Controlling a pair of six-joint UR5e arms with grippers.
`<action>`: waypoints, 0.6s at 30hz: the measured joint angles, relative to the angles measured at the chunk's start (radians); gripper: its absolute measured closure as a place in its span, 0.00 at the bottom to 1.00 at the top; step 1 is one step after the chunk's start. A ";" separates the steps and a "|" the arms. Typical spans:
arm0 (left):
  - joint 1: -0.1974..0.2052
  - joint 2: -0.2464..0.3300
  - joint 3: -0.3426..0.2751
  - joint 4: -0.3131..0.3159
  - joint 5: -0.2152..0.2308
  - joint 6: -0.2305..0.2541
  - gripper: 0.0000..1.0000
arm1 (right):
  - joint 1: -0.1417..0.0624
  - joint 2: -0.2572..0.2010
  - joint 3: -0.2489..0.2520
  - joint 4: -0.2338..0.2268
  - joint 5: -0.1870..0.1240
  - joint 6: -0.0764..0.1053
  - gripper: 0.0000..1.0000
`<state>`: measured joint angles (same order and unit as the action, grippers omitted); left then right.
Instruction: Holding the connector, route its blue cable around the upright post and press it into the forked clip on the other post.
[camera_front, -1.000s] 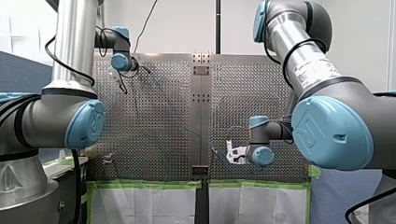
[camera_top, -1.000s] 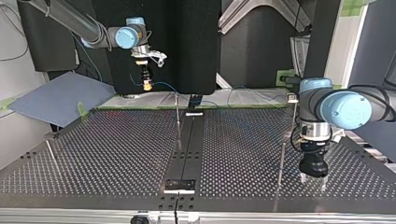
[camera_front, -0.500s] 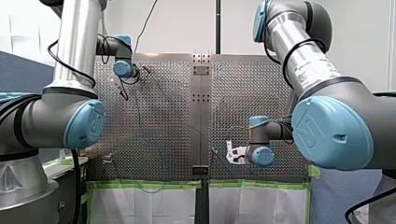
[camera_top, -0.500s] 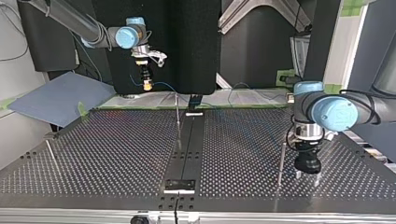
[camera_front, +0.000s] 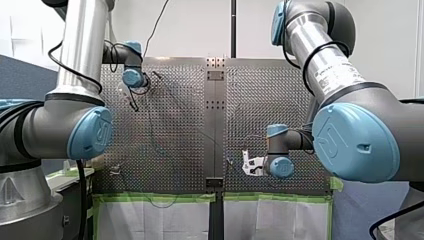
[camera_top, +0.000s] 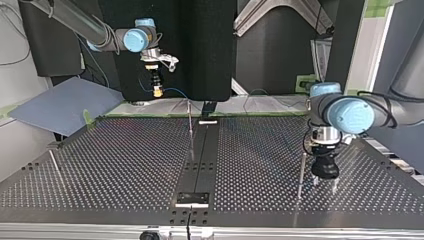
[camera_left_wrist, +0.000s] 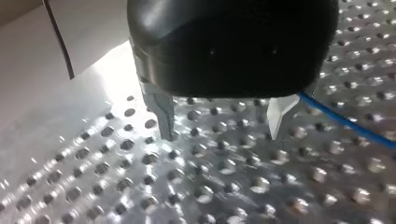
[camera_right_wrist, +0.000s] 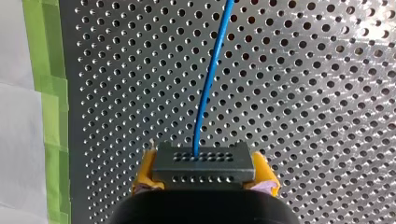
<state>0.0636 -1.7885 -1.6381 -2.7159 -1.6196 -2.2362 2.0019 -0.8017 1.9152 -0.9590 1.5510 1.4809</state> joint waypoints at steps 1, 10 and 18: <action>0.001 0.000 -0.006 0.005 0.004 -0.005 0.00 | 0.000 0.000 0.000 0.000 0.000 0.000 1.00; 0.006 0.000 -0.035 0.087 0.081 -0.084 0.00 | 0.000 0.000 0.000 0.000 -0.001 0.000 1.00; 0.010 0.000 -0.064 0.155 0.141 -0.154 0.00 | -0.002 0.000 0.000 0.002 -0.002 -0.001 1.00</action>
<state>0.0739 -1.7882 -1.7021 -2.5608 -1.4784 -2.3898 1.9994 -0.8016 1.9154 -0.9574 1.5495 1.4796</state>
